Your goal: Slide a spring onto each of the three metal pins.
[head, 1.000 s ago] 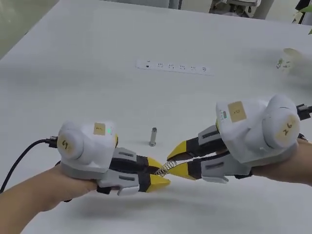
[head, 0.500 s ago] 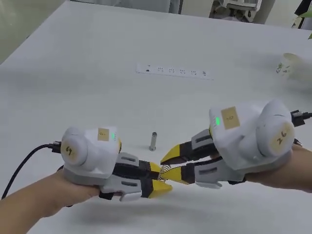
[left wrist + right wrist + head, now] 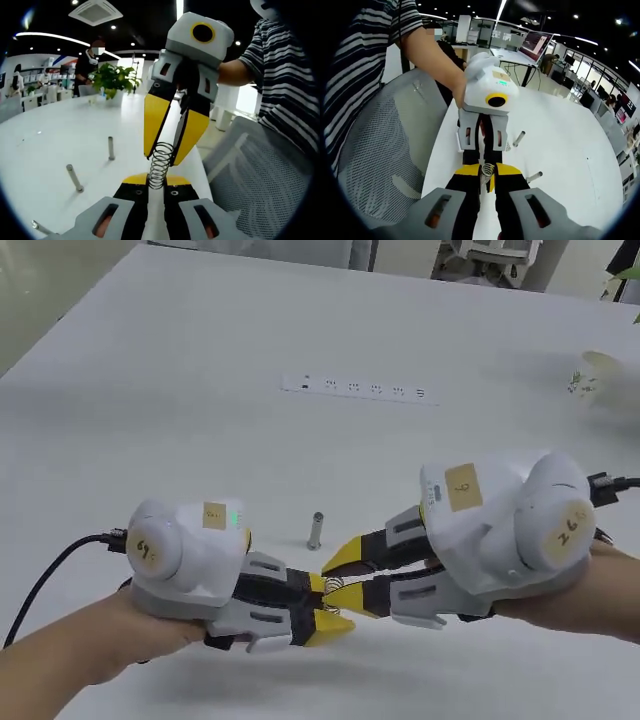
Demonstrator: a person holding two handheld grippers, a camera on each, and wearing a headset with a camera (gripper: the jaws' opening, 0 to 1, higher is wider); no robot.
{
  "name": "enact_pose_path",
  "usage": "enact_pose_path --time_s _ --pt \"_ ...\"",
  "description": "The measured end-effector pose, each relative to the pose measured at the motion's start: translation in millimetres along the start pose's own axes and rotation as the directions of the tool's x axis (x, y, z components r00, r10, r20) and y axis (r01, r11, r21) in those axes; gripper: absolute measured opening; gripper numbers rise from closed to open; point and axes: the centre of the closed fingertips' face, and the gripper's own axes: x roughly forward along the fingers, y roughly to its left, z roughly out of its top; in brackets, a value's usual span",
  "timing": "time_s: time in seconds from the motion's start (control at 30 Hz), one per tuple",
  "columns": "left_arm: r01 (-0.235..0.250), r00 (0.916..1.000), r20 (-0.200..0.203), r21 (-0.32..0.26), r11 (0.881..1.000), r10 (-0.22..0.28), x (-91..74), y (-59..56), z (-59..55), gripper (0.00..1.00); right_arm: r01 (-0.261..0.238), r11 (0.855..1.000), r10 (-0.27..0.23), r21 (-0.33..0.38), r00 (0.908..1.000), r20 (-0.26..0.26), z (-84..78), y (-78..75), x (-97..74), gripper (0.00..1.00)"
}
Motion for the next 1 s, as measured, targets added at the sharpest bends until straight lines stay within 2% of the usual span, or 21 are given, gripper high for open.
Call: enact_pose_path --time_s 0.23,0.87,1.0 --pt "0.001 1.0 -0.007 0.013 1.0 -0.001 -0.2 -2.4 -0.3 0.03 -0.014 1.0 0.014 0.017 0.9998 -0.01 0.2 2.0 -1.1 0.06" --pt "-0.026 0.9997 0.005 0.0 1.0 0.026 -4.9 5.7 2.1 0.04 -0.003 1.0 0.003 0.015 1.0 -0.009 3.5 -2.3 -2.4 0.06" --pt "-0.04 0.9992 0.006 -0.002 0.999 0.04 -6.5 9.2 2.2 0.08 -0.001 1.0 0.001 0.013 1.0 -0.007 4.8 -3.2 -2.0 0.06"
